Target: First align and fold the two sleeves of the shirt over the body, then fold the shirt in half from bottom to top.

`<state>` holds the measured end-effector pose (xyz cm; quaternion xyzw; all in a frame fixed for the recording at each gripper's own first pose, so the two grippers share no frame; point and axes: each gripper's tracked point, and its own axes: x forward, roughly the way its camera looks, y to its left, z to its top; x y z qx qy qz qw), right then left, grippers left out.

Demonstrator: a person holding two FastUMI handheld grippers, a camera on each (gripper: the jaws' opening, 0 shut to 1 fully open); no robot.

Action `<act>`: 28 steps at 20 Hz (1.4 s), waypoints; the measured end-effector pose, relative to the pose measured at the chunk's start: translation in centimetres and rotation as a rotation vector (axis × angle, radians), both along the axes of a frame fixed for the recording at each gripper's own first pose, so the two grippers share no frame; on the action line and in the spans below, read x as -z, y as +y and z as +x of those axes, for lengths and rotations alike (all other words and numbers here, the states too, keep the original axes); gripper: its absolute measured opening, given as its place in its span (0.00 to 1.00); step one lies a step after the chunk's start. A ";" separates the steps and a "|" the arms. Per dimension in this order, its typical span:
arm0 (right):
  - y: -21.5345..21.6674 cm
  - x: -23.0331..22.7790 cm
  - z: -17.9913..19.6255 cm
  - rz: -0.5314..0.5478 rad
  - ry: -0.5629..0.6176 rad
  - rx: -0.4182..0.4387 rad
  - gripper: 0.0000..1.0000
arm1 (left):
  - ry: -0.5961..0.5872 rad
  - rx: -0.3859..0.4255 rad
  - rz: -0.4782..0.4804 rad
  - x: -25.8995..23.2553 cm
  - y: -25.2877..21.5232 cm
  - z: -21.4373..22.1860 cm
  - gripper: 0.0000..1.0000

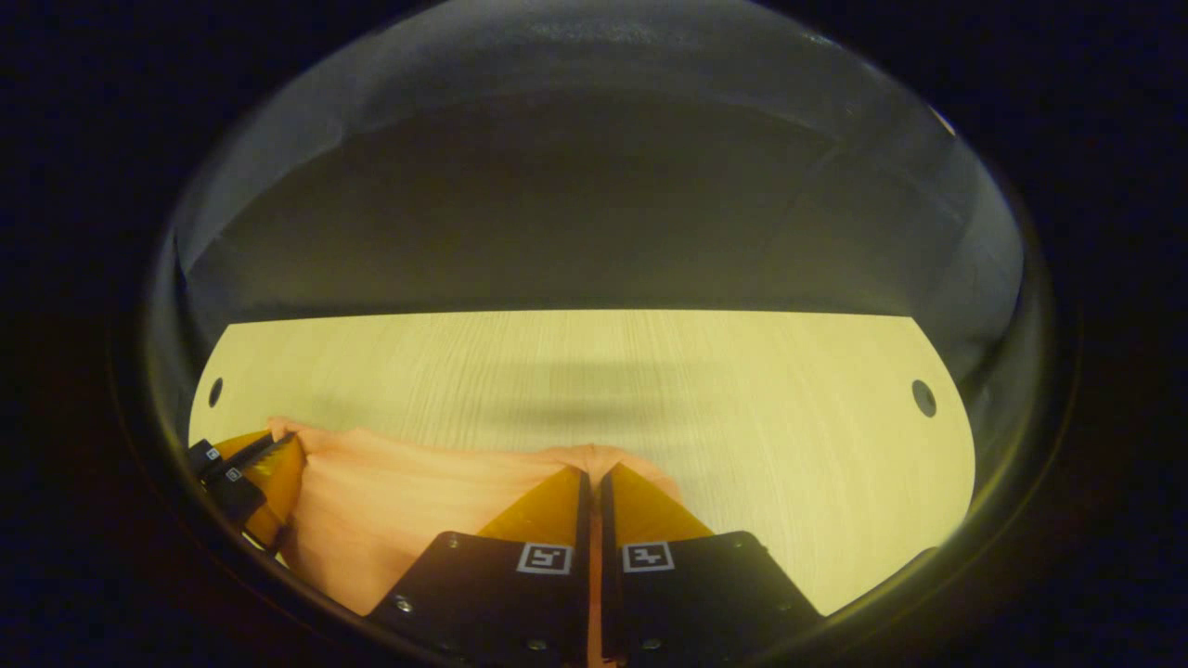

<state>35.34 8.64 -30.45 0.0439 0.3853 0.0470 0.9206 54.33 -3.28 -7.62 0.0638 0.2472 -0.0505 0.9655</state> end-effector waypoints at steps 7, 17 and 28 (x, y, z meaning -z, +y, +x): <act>-0.1 -2.9 -0.5 0.036 -0.031 -0.001 0.45 | 0.005 0.014 -0.030 -2.8 0.1 -2.2 0.68; -4.2 -8.5 -5.6 0.048 -0.071 0.001 0.41 | -0.006 0.013 -0.079 -12.4 0.2 -10.9 0.76; -10.4 -8.4 -15.9 0.115 -0.178 0.004 0.41 | -0.104 0.017 -0.114 -24.0 0.3 -28.4 0.77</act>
